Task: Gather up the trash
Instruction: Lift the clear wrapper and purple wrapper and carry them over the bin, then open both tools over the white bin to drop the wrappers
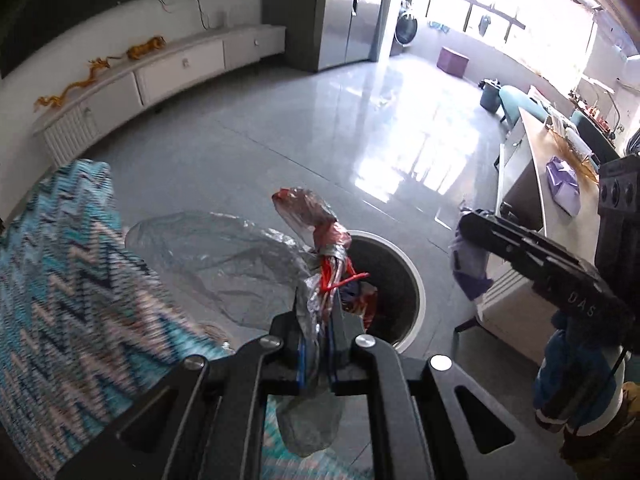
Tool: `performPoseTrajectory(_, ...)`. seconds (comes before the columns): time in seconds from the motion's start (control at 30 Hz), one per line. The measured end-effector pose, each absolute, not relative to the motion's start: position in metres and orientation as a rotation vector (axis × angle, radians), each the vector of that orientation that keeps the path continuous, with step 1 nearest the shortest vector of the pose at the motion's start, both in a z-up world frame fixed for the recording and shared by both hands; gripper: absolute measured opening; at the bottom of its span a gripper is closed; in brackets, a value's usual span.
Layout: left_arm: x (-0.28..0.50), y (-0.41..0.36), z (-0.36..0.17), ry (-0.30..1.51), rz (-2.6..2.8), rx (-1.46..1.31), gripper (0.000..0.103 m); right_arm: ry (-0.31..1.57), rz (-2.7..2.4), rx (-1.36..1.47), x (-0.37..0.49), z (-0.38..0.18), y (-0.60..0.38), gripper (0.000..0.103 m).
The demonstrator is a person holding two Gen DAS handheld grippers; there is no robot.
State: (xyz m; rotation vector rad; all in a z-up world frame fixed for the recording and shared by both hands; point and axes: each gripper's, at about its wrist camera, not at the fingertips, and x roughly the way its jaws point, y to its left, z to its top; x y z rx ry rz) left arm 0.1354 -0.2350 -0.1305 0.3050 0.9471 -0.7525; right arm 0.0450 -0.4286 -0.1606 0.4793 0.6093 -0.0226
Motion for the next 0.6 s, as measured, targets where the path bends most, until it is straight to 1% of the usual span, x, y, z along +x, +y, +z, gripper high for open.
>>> performPoseTrajectory(0.2,0.153,-0.262,-0.159,1.007,-0.765,0.286,0.008,0.66,-0.059,0.501,0.057,-0.192,-0.446,0.036)
performPoseTrajectory(0.3,0.161,-0.272,-0.171,1.047,-0.773,0.264,0.009,0.692,-0.08,0.5,0.066,-0.207,-0.45,0.038)
performPoseTrajectory(0.33,0.163,-0.274,-0.174,1.058,-0.776,0.257,0.014,0.702,-0.092,0.5,0.069,-0.212,-0.452,0.039)
performPoseTrajectory(0.37,0.165,-0.277,-0.177,1.071,-0.781,0.249,0.023,0.709,-0.1,0.499,0.069,-0.216,-0.453,0.04)
performPoseTrajectory(0.4,0.166,-0.279,-0.18,1.081,-0.785,0.242,0.029,0.721,-0.109,0.501,0.071,-0.221,-0.455,0.042)
performPoseTrajectory(0.43,0.167,-0.28,-0.181,1.085,-0.792,0.238,0.04,0.729,-0.118,0.504,0.074,-0.225,-0.458,0.046)
performPoseTrajectory(0.47,0.167,-0.282,-0.181,1.084,-0.797,0.237,0.045,0.74,-0.131,0.51,0.075,-0.23,-0.46,0.047)
performPoseTrajectory(0.6,0.165,-0.283,-0.179,1.078,-0.822,0.235,0.045,0.752,-0.16,0.534,0.071,-0.239,-0.467,0.047)
